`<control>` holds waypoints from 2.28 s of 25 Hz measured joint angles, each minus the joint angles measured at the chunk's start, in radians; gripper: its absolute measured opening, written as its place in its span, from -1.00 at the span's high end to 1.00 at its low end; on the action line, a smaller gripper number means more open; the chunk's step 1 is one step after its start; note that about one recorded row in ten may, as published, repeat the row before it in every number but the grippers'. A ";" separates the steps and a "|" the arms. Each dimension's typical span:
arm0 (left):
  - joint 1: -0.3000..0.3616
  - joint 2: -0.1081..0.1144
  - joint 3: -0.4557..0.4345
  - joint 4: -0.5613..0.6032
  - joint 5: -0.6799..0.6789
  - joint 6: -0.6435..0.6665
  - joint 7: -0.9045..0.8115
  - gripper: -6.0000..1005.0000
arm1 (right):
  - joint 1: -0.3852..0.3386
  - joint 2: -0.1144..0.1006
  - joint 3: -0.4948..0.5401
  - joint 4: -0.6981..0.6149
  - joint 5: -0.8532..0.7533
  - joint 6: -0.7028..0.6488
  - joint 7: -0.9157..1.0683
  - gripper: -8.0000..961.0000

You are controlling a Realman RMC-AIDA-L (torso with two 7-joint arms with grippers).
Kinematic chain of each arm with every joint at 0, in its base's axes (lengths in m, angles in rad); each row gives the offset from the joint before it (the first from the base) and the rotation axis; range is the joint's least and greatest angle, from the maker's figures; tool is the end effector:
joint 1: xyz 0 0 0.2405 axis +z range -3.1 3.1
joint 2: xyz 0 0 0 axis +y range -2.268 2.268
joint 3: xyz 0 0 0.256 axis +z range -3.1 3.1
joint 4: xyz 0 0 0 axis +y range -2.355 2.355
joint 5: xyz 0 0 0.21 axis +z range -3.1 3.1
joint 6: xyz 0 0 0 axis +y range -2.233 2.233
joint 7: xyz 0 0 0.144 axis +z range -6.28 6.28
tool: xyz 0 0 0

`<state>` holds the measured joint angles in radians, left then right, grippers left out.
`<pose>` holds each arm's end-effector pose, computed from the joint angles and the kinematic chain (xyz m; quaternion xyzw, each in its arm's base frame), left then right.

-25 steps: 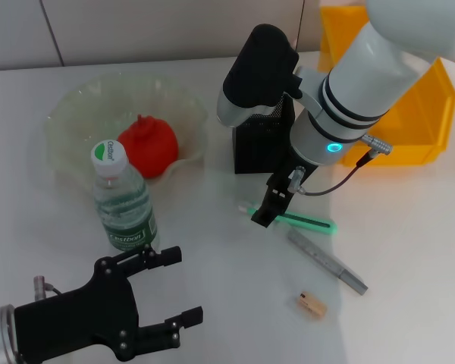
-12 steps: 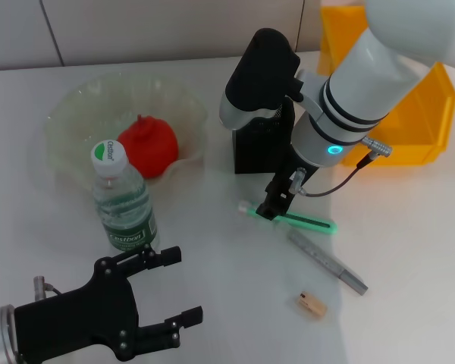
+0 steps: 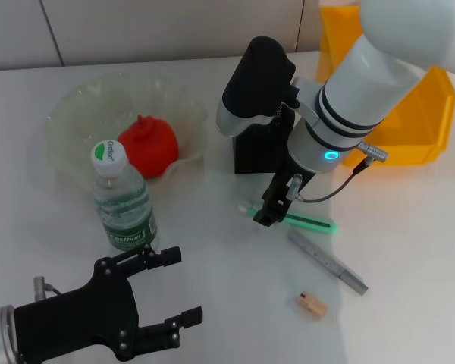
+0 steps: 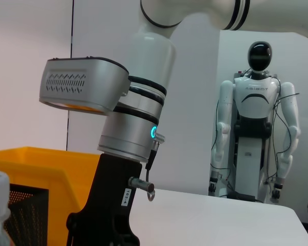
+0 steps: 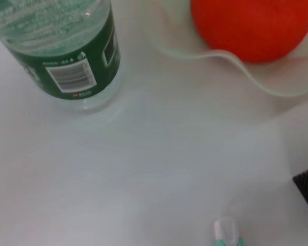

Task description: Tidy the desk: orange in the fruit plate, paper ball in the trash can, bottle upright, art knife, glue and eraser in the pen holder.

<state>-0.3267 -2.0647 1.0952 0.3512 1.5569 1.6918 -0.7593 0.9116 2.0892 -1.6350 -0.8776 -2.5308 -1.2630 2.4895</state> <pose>-0.2802 0.2280 -0.0507 -0.9275 -0.0780 -0.3523 0.0980 0.1489 0.3848 -0.0846 -0.9418 0.1980 -0.2375 0.1319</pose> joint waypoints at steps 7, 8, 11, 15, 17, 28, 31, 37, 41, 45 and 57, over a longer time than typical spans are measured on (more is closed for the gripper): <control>0.000 0.000 0.000 0.000 0.000 0.000 0.000 -0.60 | 0.007 0.000 0.000 0.014 0.006 0.009 0.000 0.18; 0.000 0.000 0.000 0.000 0.000 0.000 0.000 -0.60 | 0.007 0.000 0.000 0.014 0.006 0.009 0.000 0.19; 0.000 0.000 0.000 0.000 0.000 0.000 0.000 -0.60 | 0.009 0.000 0.000 0.019 0.006 0.015 -0.001 0.19; 0.001 0.000 0.000 0.000 0.000 0.000 0.000 -0.60 | 0.009 0.000 0.000 0.021 0.006 0.024 -0.002 0.20; 0.001 0.000 0.000 0.000 0.000 0.000 0.000 -0.60 | 0.009 0.000 0.000 0.022 0.006 0.026 -0.003 0.20; 0.002 0.000 0.000 0.000 0.000 0.000 0.000 -0.60 | 0.013 0.000 -0.008 0.040 0.006 0.030 -0.005 0.21; 0.003 0.000 0.000 0.000 0.000 0.000 0.000 -0.60 | 0.021 0.000 -0.011 0.060 0.007 0.037 -0.005 0.22; 0.003 0.000 0.000 0.000 0.000 0.002 0.000 -0.60 | 0.023 0.002 -0.012 0.063 0.010 0.044 -0.012 0.31; 0.003 0.000 0.000 0.000 0.000 0.001 0.000 -0.60 | 0.024 0.002 -0.013 0.065 0.029 0.044 -0.036 0.56; 0.004 0.000 -0.002 0.000 0.000 0.001 0.000 -0.60 | 0.015 0.000 -0.009 0.037 0.058 0.031 -0.043 0.64; 0.006 0.002 -0.008 0.000 0.000 0.011 -0.001 -0.60 | -0.230 -0.008 0.263 -0.472 0.193 -0.131 -0.101 0.64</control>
<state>-0.3204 -2.0632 1.0874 0.3514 1.5569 1.7031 -0.7601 0.6819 2.0814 -1.3718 -1.3492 -2.3379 -1.3936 2.3889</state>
